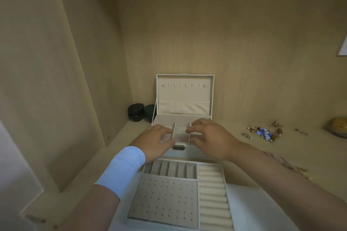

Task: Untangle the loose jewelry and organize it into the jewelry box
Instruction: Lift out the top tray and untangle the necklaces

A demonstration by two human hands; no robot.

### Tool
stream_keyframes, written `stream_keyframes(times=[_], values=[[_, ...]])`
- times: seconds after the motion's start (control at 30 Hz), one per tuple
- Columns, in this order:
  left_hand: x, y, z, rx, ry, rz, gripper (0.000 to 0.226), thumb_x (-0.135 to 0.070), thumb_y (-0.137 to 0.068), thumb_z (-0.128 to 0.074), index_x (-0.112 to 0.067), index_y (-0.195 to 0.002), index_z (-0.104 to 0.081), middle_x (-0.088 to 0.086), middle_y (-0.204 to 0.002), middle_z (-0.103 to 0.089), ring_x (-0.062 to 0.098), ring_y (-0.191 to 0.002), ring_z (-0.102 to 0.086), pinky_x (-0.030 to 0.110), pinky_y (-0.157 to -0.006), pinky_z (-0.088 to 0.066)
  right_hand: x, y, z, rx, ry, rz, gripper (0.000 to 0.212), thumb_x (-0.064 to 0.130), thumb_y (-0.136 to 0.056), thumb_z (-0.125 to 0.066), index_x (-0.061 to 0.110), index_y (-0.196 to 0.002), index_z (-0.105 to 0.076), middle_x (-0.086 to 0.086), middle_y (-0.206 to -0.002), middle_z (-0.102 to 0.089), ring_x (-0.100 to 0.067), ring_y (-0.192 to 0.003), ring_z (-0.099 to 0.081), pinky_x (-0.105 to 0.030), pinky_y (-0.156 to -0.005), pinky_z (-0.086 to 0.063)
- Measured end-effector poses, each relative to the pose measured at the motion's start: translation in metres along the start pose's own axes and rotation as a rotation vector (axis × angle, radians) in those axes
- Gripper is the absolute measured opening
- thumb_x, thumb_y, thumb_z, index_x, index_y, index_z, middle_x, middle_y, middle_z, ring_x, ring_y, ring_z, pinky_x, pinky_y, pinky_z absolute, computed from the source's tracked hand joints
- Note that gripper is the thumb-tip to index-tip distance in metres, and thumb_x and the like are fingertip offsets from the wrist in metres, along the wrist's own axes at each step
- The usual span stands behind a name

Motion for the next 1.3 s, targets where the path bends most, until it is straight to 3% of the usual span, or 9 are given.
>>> stream_keyframes(times=[0.1,0.17,0.3,0.37,0.43,0.63,0.8,1.0,1.3], values=[[-0.001,0.036,-0.006,0.101,0.031,0.020,0.055,-0.055,-0.093,-0.051,-0.037,-0.143,-0.041,-0.014,-0.153,-0.030,0.011,-0.143,-0.025,0.029,-0.112,-0.023,0.016,0.046,0.004,0.021,-0.003,0.005,0.040,0.038,-0.096,-0.058,0.030,-0.135,-0.060,0.003,-0.137,-0.052,-0.018,-0.129,-0.044,-0.032,-0.111,-0.034],[0.001,0.059,-0.010,0.132,0.044,0.043,0.063,-0.060,-0.090,-0.053,-0.041,-0.146,-0.034,-0.017,-0.159,-0.015,0.010,-0.147,-0.012,0.034,-0.117,-0.017,0.026,0.074,0.002,0.082,-0.004,-0.026,0.051,0.056,-0.092,-0.057,0.035,-0.139,-0.054,0.006,-0.146,-0.044,-0.016,-0.138,-0.036,-0.030,-0.115,-0.029],[0.001,0.098,-0.019,0.204,0.047,0.093,0.091,-0.071,-0.074,-0.064,-0.044,-0.150,-0.021,-0.019,-0.161,0.002,0.009,-0.149,0.000,0.040,-0.121,-0.014,0.037,0.121,-0.010,0.297,-0.109,-0.154,0.099,0.084,-0.070,-0.059,0.045,-0.153,-0.023,0.011,-0.166,0.003,-0.011,-0.153,0.008,-0.034,-0.124,-0.009],[-0.001,0.115,-0.024,0.284,0.027,0.113,0.114,-0.070,-0.062,-0.074,-0.045,-0.152,-0.009,-0.019,-0.161,0.009,0.009,-0.149,0.002,0.037,-0.121,-0.012,0.040,0.135,-0.020,0.345,-0.105,-0.153,0.117,0.086,-0.062,-0.064,0.043,-0.156,-0.009,0.010,-0.165,0.017,-0.010,-0.150,0.022,-0.035,-0.124,-0.003],[-0.003,0.126,-0.026,0.335,-0.001,0.116,0.129,-0.063,-0.056,-0.083,-0.046,-0.151,0.003,-0.020,-0.160,0.014,0.008,-0.149,0.002,0.034,-0.121,-0.012,0.043,0.141,-0.028,0.359,-0.118,-0.127,0.124,0.081,-0.063,-0.069,0.038,-0.158,-0.002,0.008,-0.165,0.019,-0.010,-0.148,0.026,-0.033,-0.123,0.000],[-0.005,0.126,-0.018,0.206,0.039,0.053,0.131,-0.054,-0.050,-0.088,-0.048,-0.150,-0.004,-0.024,-0.157,0.004,0.008,-0.147,-0.012,0.029,-0.119,-0.020,0.050,0.138,-0.025,0.187,-0.142,-0.027,0.112,0.065,-0.072,-0.076,0.030,-0.158,-0.014,0.008,-0.167,0.002,-0.005,-0.151,0.014,-0.021,-0.120,-0.002],[-0.006,0.094,0.010,0.076,0.105,0.013,0.120,-0.054,-0.047,-0.089,-0.044,-0.146,-0.022,-0.026,-0.140,-0.016,0.002,-0.127,-0.032,0.022,-0.109,-0.028,0.037,0.109,0.003,0.042,-0.112,0.004,0.103,0.065,-0.072,-0.075,0.032,-0.156,-0.025,0.009,-0.166,-0.009,-0.003,-0.152,0.005,-0.018,-0.119,-0.003],[-0.001,0.028,0.023,-0.021,0.161,0.056,0.110,-0.058,-0.052,-0.087,-0.040,-0.145,-0.032,-0.015,-0.143,-0.032,0.007,-0.126,-0.037,0.027,-0.109,-0.030,0.005,0.049,0.017,0.087,-0.235,-0.117,0.089,0.057,-0.076,-0.077,0.034,-0.152,-0.037,0.009,-0.165,-0.015,-0.005,-0.152,-0.003,-0.025,-0.120,-0.008],[0.023,-0.035,0.009,0.005,0.158,0.108,0.102,-0.061,-0.056,-0.084,-0.039,-0.144,-0.038,-0.014,-0.149,-0.035,0.011,-0.135,-0.036,0.032,-0.114,-0.031,-0.032,-0.015,-0.002,0.133,-0.245,-0.137,0.086,0.056,-0.076,-0.077,0.034,-0.150,-0.039,0.005,-0.166,-0.016,-0.008,-0.153,-0.002,-0.035,-0.124,-0.010]])
Point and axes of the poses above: each hand's wrist, its own y-axis away from the middle knuckle, its own z-axis out of the back of the hand, x = y × z, the point moved 3 cm from there along -y, towards the middle knuckle
